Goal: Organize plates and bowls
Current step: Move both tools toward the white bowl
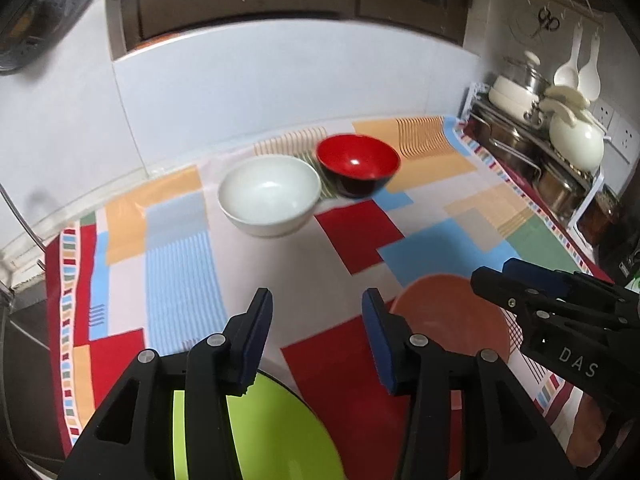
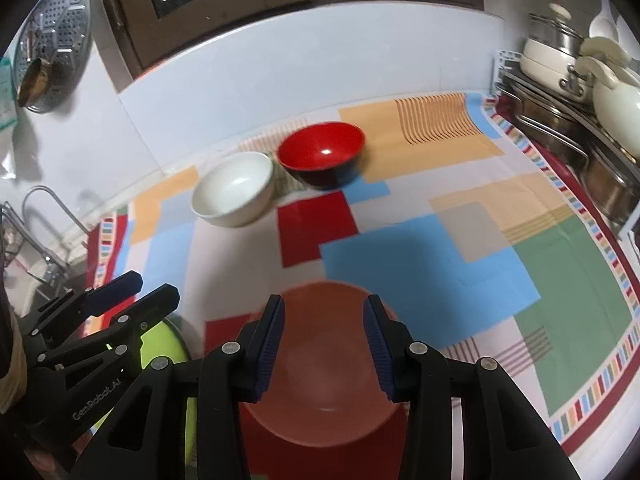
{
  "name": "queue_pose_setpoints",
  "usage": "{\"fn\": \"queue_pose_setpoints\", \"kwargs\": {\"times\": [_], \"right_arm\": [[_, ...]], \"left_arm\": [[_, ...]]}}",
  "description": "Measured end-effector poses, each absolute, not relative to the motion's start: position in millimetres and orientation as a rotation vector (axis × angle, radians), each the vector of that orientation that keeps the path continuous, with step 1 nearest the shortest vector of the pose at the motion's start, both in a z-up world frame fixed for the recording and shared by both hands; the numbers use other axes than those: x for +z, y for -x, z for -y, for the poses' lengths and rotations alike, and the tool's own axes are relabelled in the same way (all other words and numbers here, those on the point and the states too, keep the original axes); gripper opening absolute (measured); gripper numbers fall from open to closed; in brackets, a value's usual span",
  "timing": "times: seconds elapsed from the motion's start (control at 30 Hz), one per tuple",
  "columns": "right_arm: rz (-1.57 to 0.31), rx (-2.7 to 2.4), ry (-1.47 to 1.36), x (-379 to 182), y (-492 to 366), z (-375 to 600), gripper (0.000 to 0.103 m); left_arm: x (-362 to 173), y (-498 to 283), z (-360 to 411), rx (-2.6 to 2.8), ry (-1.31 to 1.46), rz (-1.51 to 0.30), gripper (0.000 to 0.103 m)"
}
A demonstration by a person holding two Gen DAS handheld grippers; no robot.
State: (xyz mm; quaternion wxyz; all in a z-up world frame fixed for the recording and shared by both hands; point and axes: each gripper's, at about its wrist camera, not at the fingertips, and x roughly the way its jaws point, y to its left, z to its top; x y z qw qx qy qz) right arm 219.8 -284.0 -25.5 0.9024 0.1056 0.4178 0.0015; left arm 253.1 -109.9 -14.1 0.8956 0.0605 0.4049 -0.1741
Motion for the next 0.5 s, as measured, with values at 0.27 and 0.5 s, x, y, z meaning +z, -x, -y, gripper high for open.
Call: {"fn": "queue_pose_setpoints", "kwargs": {"times": [0.27, 0.5], "right_arm": [[-0.823, 0.05, -0.197, -9, -241, 264, 0.042], [-0.811, 0.1, -0.182, -1, -262, 247, 0.042]], "left_arm": [[0, -268, 87, -0.302, -0.104, -0.801, 0.048], [6, -287, 73, -0.278, -0.086, -0.795, 0.049]]}}
